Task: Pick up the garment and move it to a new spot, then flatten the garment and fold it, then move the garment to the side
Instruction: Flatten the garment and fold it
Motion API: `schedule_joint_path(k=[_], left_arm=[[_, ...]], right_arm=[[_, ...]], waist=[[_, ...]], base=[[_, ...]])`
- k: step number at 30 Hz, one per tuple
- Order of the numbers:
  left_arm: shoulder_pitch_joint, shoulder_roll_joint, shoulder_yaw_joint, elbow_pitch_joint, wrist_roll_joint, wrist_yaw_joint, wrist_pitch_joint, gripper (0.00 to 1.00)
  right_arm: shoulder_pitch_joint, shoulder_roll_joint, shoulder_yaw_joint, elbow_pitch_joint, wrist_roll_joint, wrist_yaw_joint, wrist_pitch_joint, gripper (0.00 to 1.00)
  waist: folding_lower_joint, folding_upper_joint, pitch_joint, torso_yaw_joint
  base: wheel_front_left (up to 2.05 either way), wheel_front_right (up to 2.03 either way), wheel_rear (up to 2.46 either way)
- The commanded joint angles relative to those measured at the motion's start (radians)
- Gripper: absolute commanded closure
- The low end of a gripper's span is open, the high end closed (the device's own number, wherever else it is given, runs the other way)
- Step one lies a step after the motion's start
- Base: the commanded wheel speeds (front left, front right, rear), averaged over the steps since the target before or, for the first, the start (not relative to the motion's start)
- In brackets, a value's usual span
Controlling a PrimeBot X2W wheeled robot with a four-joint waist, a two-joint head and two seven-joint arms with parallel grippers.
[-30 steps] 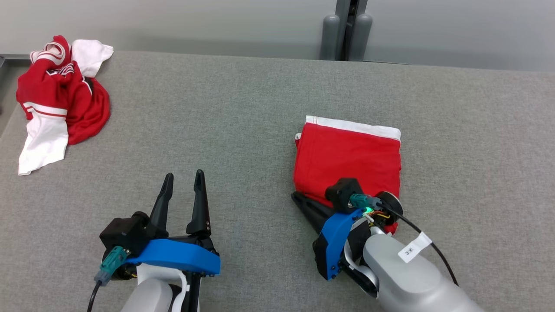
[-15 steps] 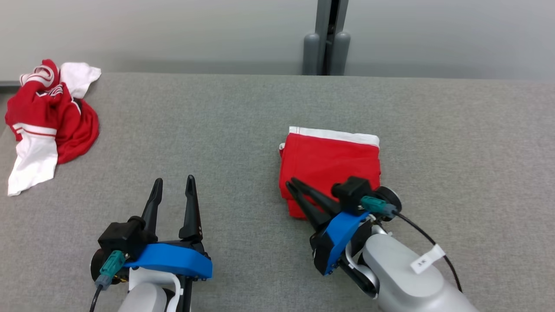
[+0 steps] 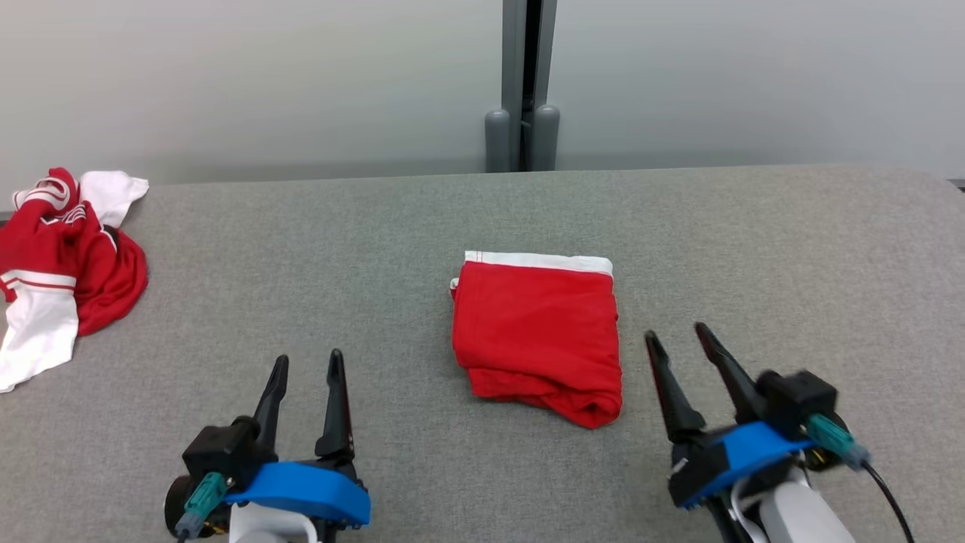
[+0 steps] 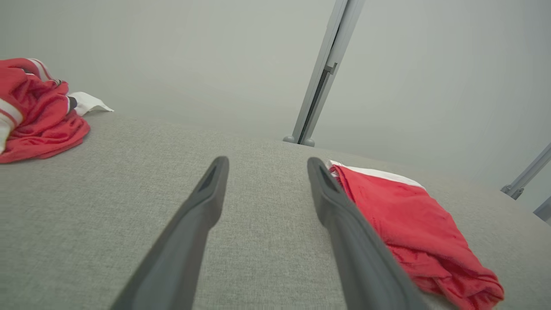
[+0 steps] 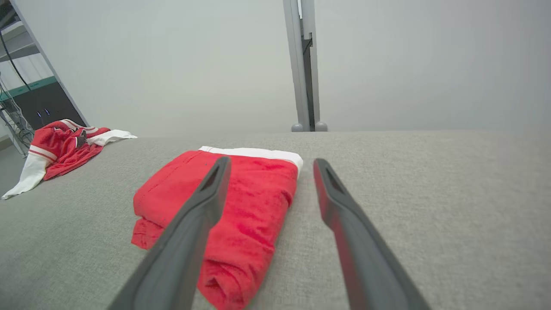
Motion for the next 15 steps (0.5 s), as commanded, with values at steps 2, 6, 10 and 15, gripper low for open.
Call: schedule_joint_path(k=[2, 6, 10, 15], left_arm=[[0.02, 0.002, 0.02, 0.006, 0.013, -0.004, -0.005, 0.0], [0.049, 0.0, 0.053, 0.001, 0.032, -0.001, -0.005, 0.0], [0.072, -0.007, 0.078, -0.005, 0.048, -0.005, -0.005, 0.0], [0.082, -0.017, 0.092, -0.004, 0.066, -0.014, -0.005, 0.0]], right_arm=[[0.057, 0.0, -0.043, -0.038, -0.012, 0.0, -0.004, 0.0], [0.121, 0.0, -0.096, -0.098, -0.033, 0.0, -0.004, 0.0], [0.155, 0.0, -0.122, -0.131, -0.044, 0.0, -0.004, 0.0], [0.171, 0.0, -0.133, -0.139, -0.05, 0.0, -0.004, 0.0]], waist=[[0.0, 0.0, -0.009, -0.009], [0.0, 0.0, -0.009, -0.024], [0.0, 0.0, -0.003, -0.028], [0.0, 0.0, 0.004, -0.024]], base=[[0.0, 0.0, 0.0], [0.0, 0.0, 0.0], [0.0, 0.0, 0.0], [0.0, 0.0, 0.0]])
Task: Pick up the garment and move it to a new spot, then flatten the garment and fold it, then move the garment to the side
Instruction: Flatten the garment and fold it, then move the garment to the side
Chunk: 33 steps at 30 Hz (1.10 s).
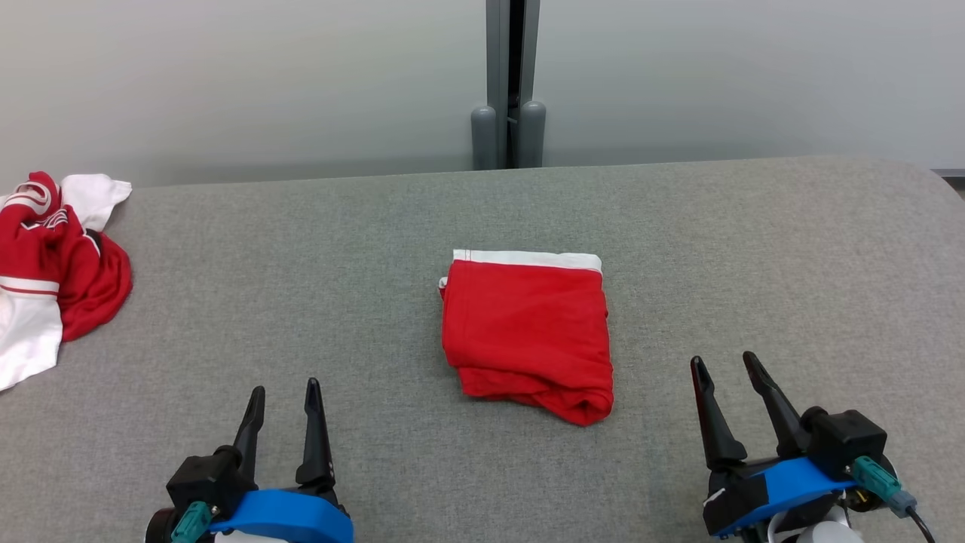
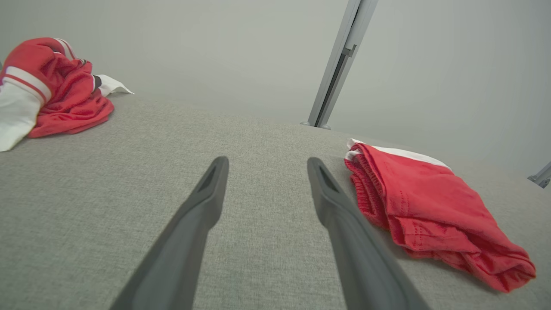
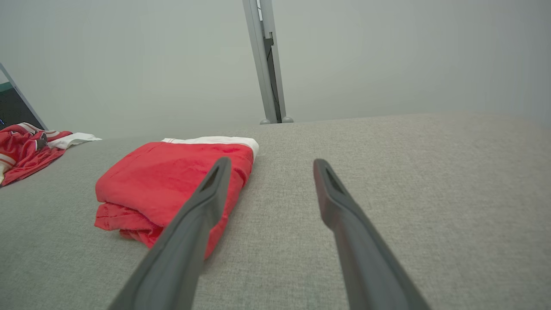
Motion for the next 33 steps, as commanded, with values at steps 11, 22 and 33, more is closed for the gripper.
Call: schedule_joint_path(k=[11, 22, 33], left_arm=[[0.005, -0.014, 0.025, 0.006, 0.031, -0.019, -0.005, 0.0], [-0.019, -0.023, 0.033, 0.018, 0.051, -0.032, -0.005, 0.0], [-0.062, -0.028, 0.001, 0.014, 0.07, -0.049, -0.005, 0.0]], right_arm=[[0.003, 0.0, -0.012, 0.021, -0.007, 0.0, -0.003, 0.0], [-0.105, 0.0, -0.006, 0.071, -0.083, 0.0, 0.059, 0.0], [-0.349, -0.016, -0.035, 0.194, -0.07, 0.0, 0.399, 0.0]], waist=[[0.0001, -0.0001, 0.007, 0.016], [0.0001, -0.0001, 0.019, 0.032], [0.0001, -0.0001, 0.074, 0.119]], base=[[0.0, 0.0, 0.0], [0.0, 0.0, 0.0], [0.0, 0.0, 0.0]])
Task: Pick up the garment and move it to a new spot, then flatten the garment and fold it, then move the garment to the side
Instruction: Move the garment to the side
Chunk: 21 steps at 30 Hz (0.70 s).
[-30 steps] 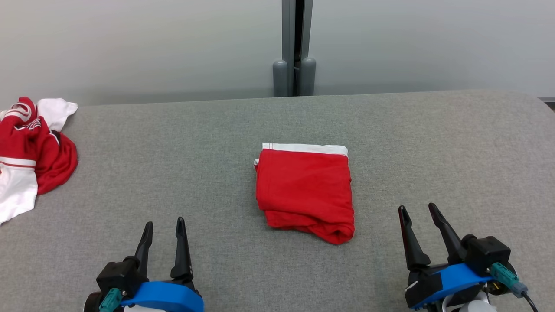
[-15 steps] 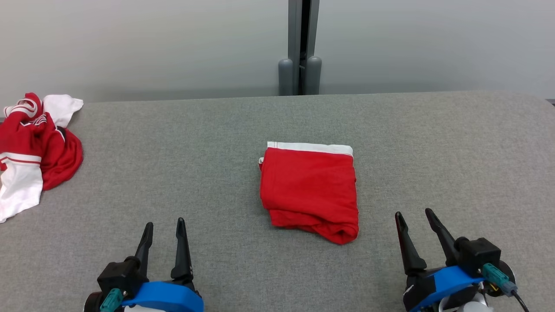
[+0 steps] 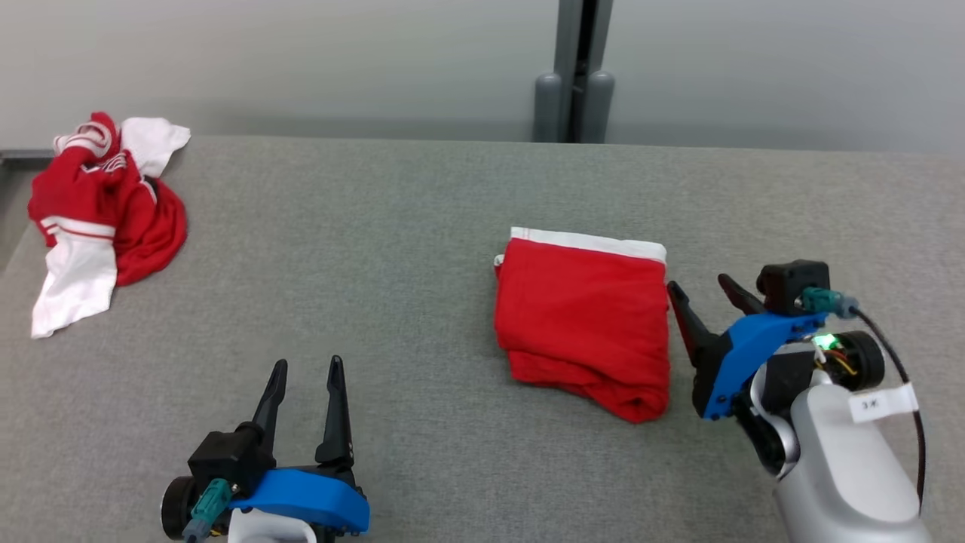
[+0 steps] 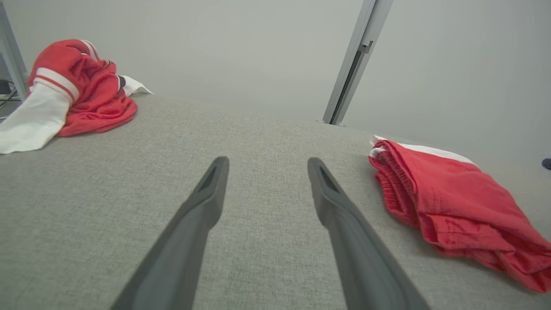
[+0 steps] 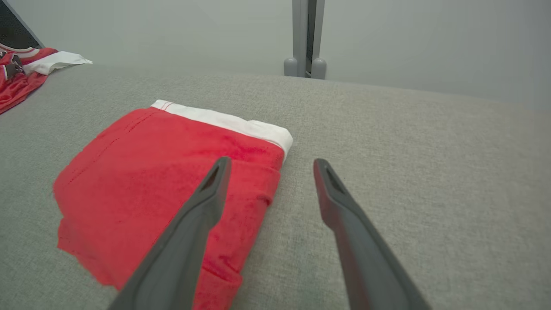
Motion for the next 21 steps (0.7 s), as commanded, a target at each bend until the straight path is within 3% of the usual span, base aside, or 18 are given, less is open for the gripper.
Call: schedule_joint_path(k=[1, 11, 12, 13, 15, 16, 17, 21], left_arm=[[-0.018, -0.001, -0.003, -0.006, 0.001, -0.001, -0.005, 0.0], [-0.027, -0.005, -0.016, -0.002, -0.009, -0.001, -0.005, 0.0], [-0.028, -0.005, -0.016, -0.002, -0.008, -0.001, -0.005, 0.0], [-0.03, -0.005, -0.016, -0.003, -0.007, -0.001, -0.005, 0.0], [-0.03, -0.006, -0.017, -0.001, 0.0, -0.001, -0.005, 0.0], [-0.031, -0.006, -0.019, 0.0, 0.003, -0.002, -0.005, 0.0], [-0.032, -0.006, -0.02, 0.0, 0.007, -0.004, -0.005, 0.0], [-0.044, -0.006, -0.022, -0.007, 0.02, -0.009, -0.005, 0.0]], right_arm=[[-0.033, -0.014, -0.013, 0.025, 0.018, 0.0, 0.035, 0.0], [-0.096, -0.053, -0.025, 0.188, 0.085, 0.0, 0.195, 0.0], [-0.098, -0.051, -0.025, 0.195, 0.096, 0.0, 0.199, 0.29], [-0.096, -0.049, -0.02, 0.2, 0.104, 0.0, 0.198, 0.51], [-0.1, -0.05, -0.006, 0.201, 0.121, 0.0, 0.189, 0.73], [-0.104, -0.05, 0.003, 0.197, 0.129, 0.0, 0.18, 0.93], [-0.109, -0.051, 0.014, 0.192, 0.136, 0.0, 0.172, 1.0], [-0.128, -0.063, 0.046, 0.167, 0.154, 0.0, 0.121, 1.0]], waist=[[-0.0001, 0.0, 0.029, 0.035], [-0.0001, 0.0, 0.087, 0.119], [-0.0001, 0.0, 0.09, 0.121], [-0.0001, 0.0, 0.092, 0.122], [-0.0001, 0.0, 0.097, 0.116], [-0.0001, 0.0, 0.099, 0.109], [-0.0001, 0.0, 0.101, 0.101], [-0.0001, 0.0, 0.113, 0.05]], base=[[0.0, 0.0, 0.0], [0.0, 0.0, 0.0], [0.0, 0.0, 0.0], [0.0, 0.0, 0.0], [0.0, 0.0, 0.0], [0.0, 0.0, 0.0], [0.0, 0.0, 0.0], [0.0, 0.0, 0.0]])
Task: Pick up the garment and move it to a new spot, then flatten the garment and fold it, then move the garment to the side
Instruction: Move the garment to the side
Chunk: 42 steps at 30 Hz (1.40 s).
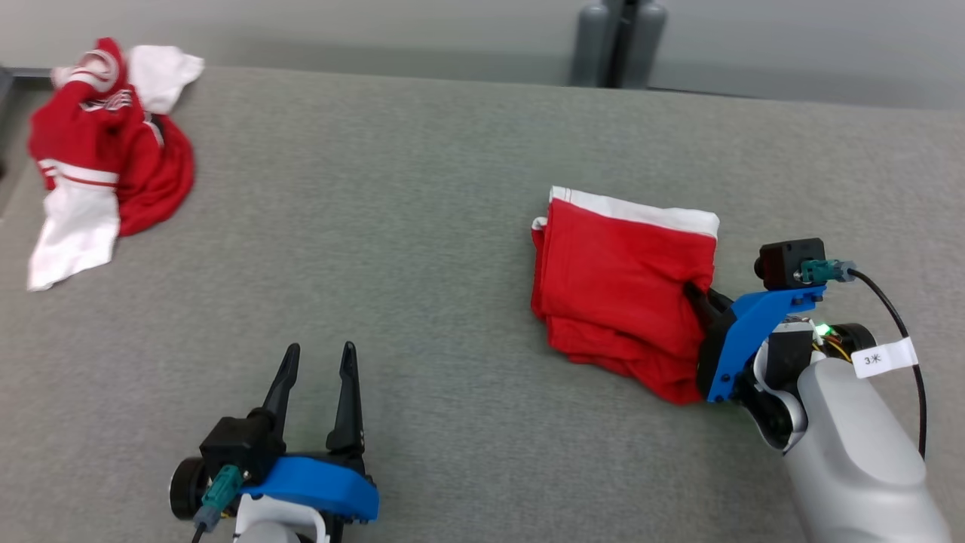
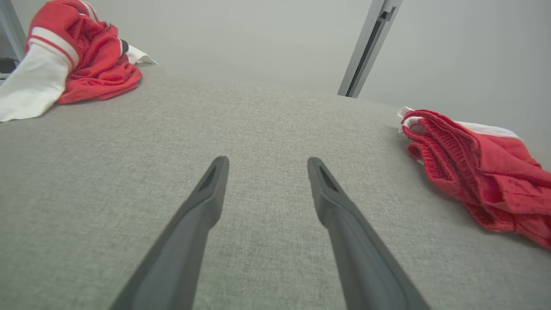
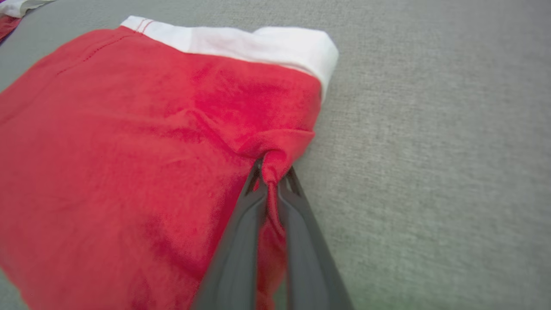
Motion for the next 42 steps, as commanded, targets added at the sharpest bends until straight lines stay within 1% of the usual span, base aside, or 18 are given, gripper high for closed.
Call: schedule_joint_path(k=[1, 3, 5, 6, 7, 9, 14, 18, 21, 24, 26, 28, 31, 38, 42], left_arm=[[-0.022, -0.002, 0.001, -0.009, 0.003, -0.006, -0.005, 0.0], [-0.028, -0.002, -0.002, -0.014, -0.005, -0.016, -0.004, 0.0], [-0.038, 0.002, -0.006, -0.021, 0.007, -0.015, -0.004, 0.0], [-0.038, 0.002, -0.006, -0.021, 0.007, -0.015, -0.004, 0.0], [-0.042, 0.006, -0.01, -0.025, 0.012, -0.016, -0.004, 0.0], [-0.054, 0.017, -0.017, -0.029, 0.025, -0.017, -0.004, 0.0], [-0.084, 0.037, -0.033, -0.05, 0.044, -0.021, 0.012, 0.0], [-0.105, 0.061, -0.043, -0.083, 0.058, -0.02, 0.04, 0.0], [-0.119, 0.071, -0.054, -0.111, 0.064, -0.021, 0.063, 0.0], [-0.127, 0.083, -0.058, -0.138, 0.068, -0.022, 0.082, 0.0], [-0.132, 0.09, -0.06, -0.155, 0.069, -0.021, 0.092, 0.0], [-0.132, 0.096, -0.06, -0.171, 0.073, -0.016, 0.101, 0.0], [-0.128, 0.101, -0.056, -0.199, 0.068, -0.01, 0.111, 0.0], [-0.114, 0.117, -0.044, -0.238, 0.059, 0.005, 0.117, 0.0], [-0.114, 0.116, -0.046, -0.244, 0.054, 0.008, 0.111, 0.0]], right_arm=[[-0.019, -0.019, 0.014, -0.012, 0.011, 0.0, -0.018, 1.0], [-0.025, -0.035, 0.033, -0.026, 0.022, 0.0, -0.028, 1.0], [-0.033, -0.056, 0.054, -0.046, 0.031, 0.0, -0.035, 1.0], [-0.033, -0.056, 0.054, -0.046, 0.031, 0.0, -0.035, 1.0], [-0.036, -0.072, 0.055, -0.056, 0.034, 0.0, -0.041, 1.0], [-0.033, -0.101, 0.051, -0.074, 0.038, 0.0, -0.056, 1.0], [-0.012, -0.148, 0.008, -0.109, 0.052, 0.0, -0.086, 1.0], [-0.005, -0.159, -0.026, -0.115, 0.05, 0.0, -0.107, 1.0], [-0.007, -0.148, -0.048, -0.106, 0.056, 0.0, -0.12, 1.0], [-0.034, -0.17, -0.061, -0.09, 0.039, 0.0, -0.127, 1.0], [-0.059, -0.185, -0.067, -0.079, 0.031, 0.0, -0.131, 1.0], [-0.077, -0.206, -0.061, -0.063, 0.021, 0.0, -0.122, 1.0], [-0.119, -0.257, -0.076, -0.044, 0.012, 0.0, -0.114, 1.0], [-0.21, -0.358, -0.142, 0.011, -0.018, 0.0, -0.108, 1.0], [-0.249, -0.389, -0.169, 0.033, -0.04, 0.0, -0.102, 1.0]], waist=[[-0.0001, 0.0, 0.002, -0.035], [-0.0001, 0.0, 0.014, -0.076], [-0.0001, 0.0, 0.028, -0.127], [-0.0001, 0.0, 0.028, -0.127], [-0.0001, 0.0, 0.036, -0.153], [-0.0001, 0.0, 0.052, -0.207], [-0.0001, 0.0, 0.093, -0.337], [-0.0001, 0.0, 0.128, -0.417], [-0.0001, 0.0, 0.151, -0.443], [-0.0001, 0.0, 0.171, -0.442], [-0.0001, 0.0, 0.184, -0.426], [-0.0001, 0.0, 0.195, -0.403], [-0.0001, 0.0, 0.217, -0.356], [-0.0001, 0.0, 0.261, -0.258], [-0.0001, 0.0, 0.281, -0.225]], base=[[0.0, 0.0, 0.0], [0.0, 0.0, 0.0], [0.0, 0.0, 0.0], [0.0, 0.0, 0.0], [0.0, 0.0, 0.0], [0.0, 0.0, 0.0], [0.0, 0.0, 0.0], [0.0, 0.0, 0.0], [0.0, 0.0, 0.0], [0.0, 0.0, 0.0], [0.0, 0.0, 0.0], [0.0, 0.0, 0.0], [0.0, 0.0, 0.0], [0.0, 0.0, 0.0], [0.0, 0.0, 0.0]])
